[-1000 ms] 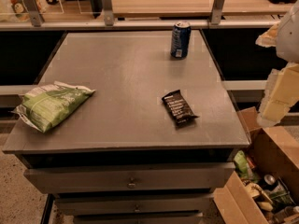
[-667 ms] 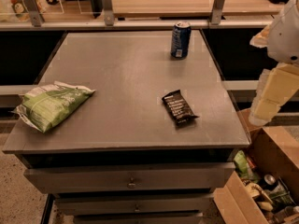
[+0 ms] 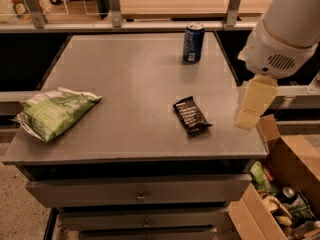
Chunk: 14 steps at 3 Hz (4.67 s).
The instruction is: Move rxbar chocolate near pepsi can
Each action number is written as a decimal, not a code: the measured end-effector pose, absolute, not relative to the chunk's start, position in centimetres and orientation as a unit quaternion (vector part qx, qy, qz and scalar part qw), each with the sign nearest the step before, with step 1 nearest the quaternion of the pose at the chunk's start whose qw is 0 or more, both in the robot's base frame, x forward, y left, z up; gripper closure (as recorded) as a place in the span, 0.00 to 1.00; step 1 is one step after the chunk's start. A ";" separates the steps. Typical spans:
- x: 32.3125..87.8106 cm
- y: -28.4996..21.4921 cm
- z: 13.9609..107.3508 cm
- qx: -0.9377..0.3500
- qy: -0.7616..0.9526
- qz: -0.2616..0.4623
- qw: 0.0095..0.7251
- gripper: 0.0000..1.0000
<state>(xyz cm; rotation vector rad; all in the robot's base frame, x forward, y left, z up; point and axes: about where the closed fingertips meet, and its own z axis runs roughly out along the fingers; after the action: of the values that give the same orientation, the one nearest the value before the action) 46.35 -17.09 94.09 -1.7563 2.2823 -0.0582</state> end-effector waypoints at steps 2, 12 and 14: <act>46.6 -12.7 87.5 -0.599 0.794 0.047 0.095 0.00; 52.4 -8.8 81.0 -0.490 0.862 0.044 0.124 0.48; 52.4 -8.8 82.2 -0.490 0.862 0.044 0.124 0.95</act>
Offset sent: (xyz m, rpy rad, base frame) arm -0.0006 0.0690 -0.1065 0.1152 0.2257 -0.0072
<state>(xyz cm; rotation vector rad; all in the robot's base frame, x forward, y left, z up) 52.44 -8.83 82.25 -1.4286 2.5126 0.1273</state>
